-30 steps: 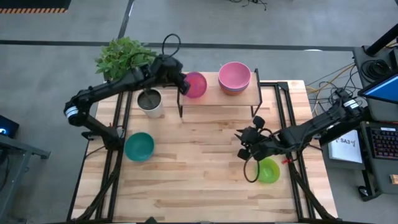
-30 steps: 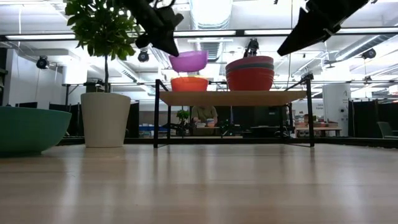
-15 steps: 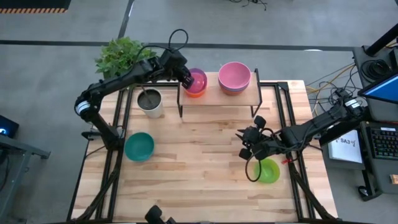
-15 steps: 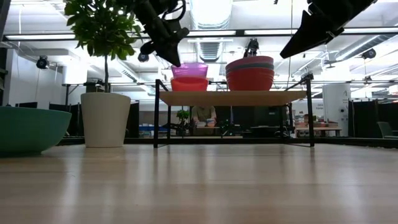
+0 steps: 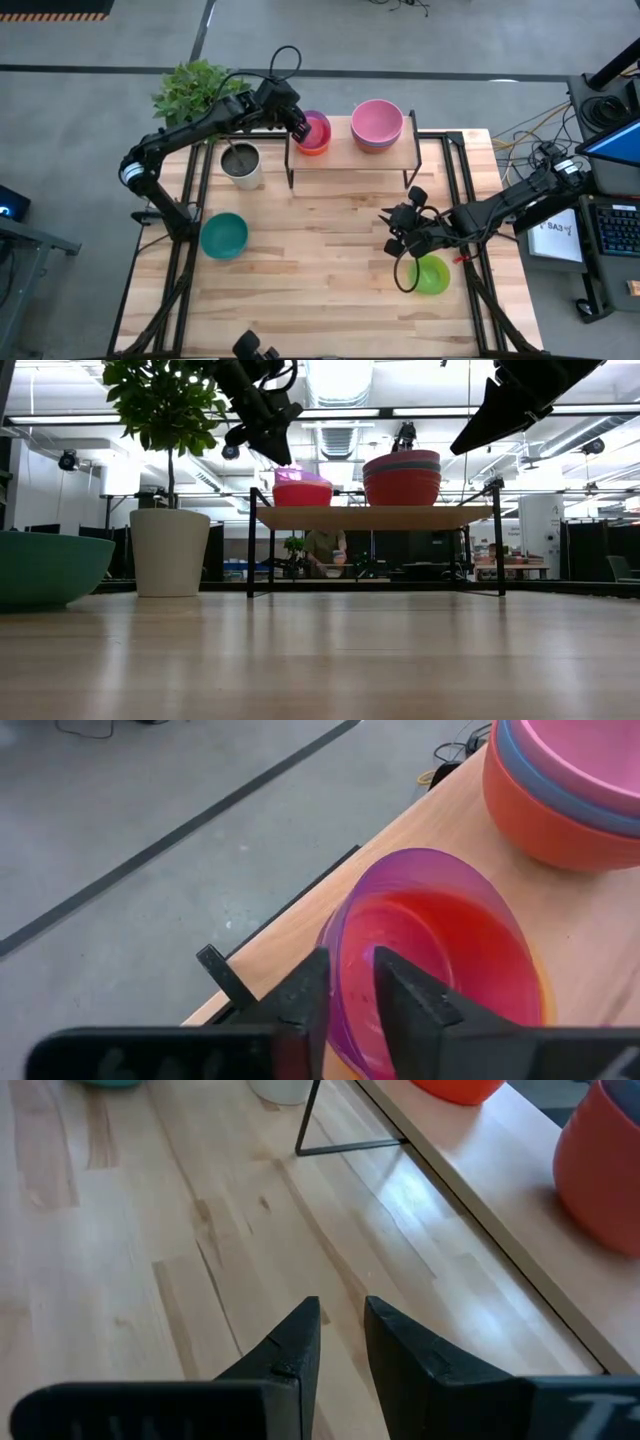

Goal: Place and stack bowls onto a shelf
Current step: Stack the purple bowl into the transparent yellow bowl on the shelf, then stack the blue green bowl into the pink bowl on the shelf

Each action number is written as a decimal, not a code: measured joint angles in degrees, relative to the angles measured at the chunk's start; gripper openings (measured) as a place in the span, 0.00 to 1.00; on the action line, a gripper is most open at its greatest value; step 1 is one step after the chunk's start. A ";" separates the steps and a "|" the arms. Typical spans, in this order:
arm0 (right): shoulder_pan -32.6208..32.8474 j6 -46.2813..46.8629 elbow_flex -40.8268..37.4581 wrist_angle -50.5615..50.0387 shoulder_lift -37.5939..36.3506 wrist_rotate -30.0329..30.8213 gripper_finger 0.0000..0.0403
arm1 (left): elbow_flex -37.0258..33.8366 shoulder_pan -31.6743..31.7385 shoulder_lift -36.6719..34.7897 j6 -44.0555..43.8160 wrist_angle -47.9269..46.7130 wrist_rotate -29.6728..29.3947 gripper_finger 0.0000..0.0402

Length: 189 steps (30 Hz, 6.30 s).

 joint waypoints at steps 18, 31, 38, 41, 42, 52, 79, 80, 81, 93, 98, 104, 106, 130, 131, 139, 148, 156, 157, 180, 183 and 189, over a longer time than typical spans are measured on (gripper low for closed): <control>0.00 -0.20 0.00 0.00 0.00 0.04 0.18 | -0.63 -0.13 -0.17 22.32 8.14 2.79 0.11; 0.00 -0.26 -0.02 -0.02 0.02 0.07 0.18 | -4.39 0.42 0.90 17.81 8.26 -2.03 0.01; 0.00 -0.26 -0.04 -0.02 0.02 0.09 0.18 | -4.42 0.31 0.85 15.92 6.38 -2.02 0.00; 0.00 -0.57 -0.05 -0.02 0.02 0.10 0.18 | -4.42 -1.00 0.55 14.23 5.45 -0.76 0.00; 0.00 -0.88 -0.10 0.00 0.02 0.10 0.18 | -4.44 -2.03 0.16 14.02 5.08 0.83 0.00; -0.02 -4.59 -1.67 5.58 0.02 -3.32 0.18 | -10.94 -19.33 -7.68 14.92 4.61 2.97 0.00; -1.88 -12.19 -1.49 13.72 1.53 -7.02 0.18 | -30.99 -53.94 -16.33 -63.69 -31.03 5.59 0.02; -2.22 -13.19 -1.49 14.11 1.55 -7.02 0.18 | -30.99 -53.93 -15.54 -63.66 -31.04 5.58 0.04; -2.54 -14.13 -1.49 14.79 1.53 -7.02 0.18 | -30.99 -53.92 -14.84 -63.53 -31.04 5.55 0.05; -3.89 -22.14 2.36 15.41 1.11 -8.13 0.18 | -31.89 -54.40 -7.16 -63.59 -30.59 5.68 0.36; -3.89 -22.00 2.36 14.93 1.11 -8.96 0.18 | -34.06 -54.44 -4.53 -63.10 -27.36 5.42 0.38; -3.89 -21.70 2.36 14.91 1.11 -8.96 0.18 | -35.87 -54.51 -3.08 -63.03 -23.53 5.40 0.28; -3.89 -21.70 2.36 14.91 1.11 -8.96 0.18 | -35.83 -54.51 -2.72 -62.23 -23.27 5.40 0.21; -0.63 -25.19 -1.75 19.32 -1.22 -23.82 0.18 | -13.04 -57.31 -1.47 -26.09 -21.18 -3.33 0.00; -0.61 -26.14 -2.51 20.78 -1.74 -25.13 0.18 | -11.51 -56.91 -1.31 -23.55 -20.88 -4.84 0.00; -0.30 -25.87 -5.21 23.57 -5.95 -28.92 0.18 | -0.21 -50.72 1.58 0.54 -14.46 -11.04 0.00; 0.45 -23.68 -6.50 21.80 -8.50 -34.46 0.18 | 9.02 -38.71 5.03 22.71 -11.70 -11.23 0.00; 2.31 -22.56 -6.60 20.02 -10.09 -34.43 0.18 | 13.25 -29.91 8.42 38.02 2.08 -11.04 0.00; 2.38 -22.53 -6.60 20.01 -10.10 -34.41 0.18 | 14.03 -28.80 9.07 39.14 2.83 -10.95 0.00; 2.40 -21.35 -6.75 19.98 -10.03 -34.14 0.18 | 35.46 -18.11 25.39 43.52 1.28 -1.28 0.00; 2.40 -21.23 -6.75 19.98 -10.03 -34.14 0.18 | 40.91 -17.90 28.88 43.51 -2.99 -1.03 0.00; 2.40 -21.57 -6.75 19.83 -10.01 -34.16 0.18 | 41.17 -17.14 30.96 43.50 -4.26 0.01 0.00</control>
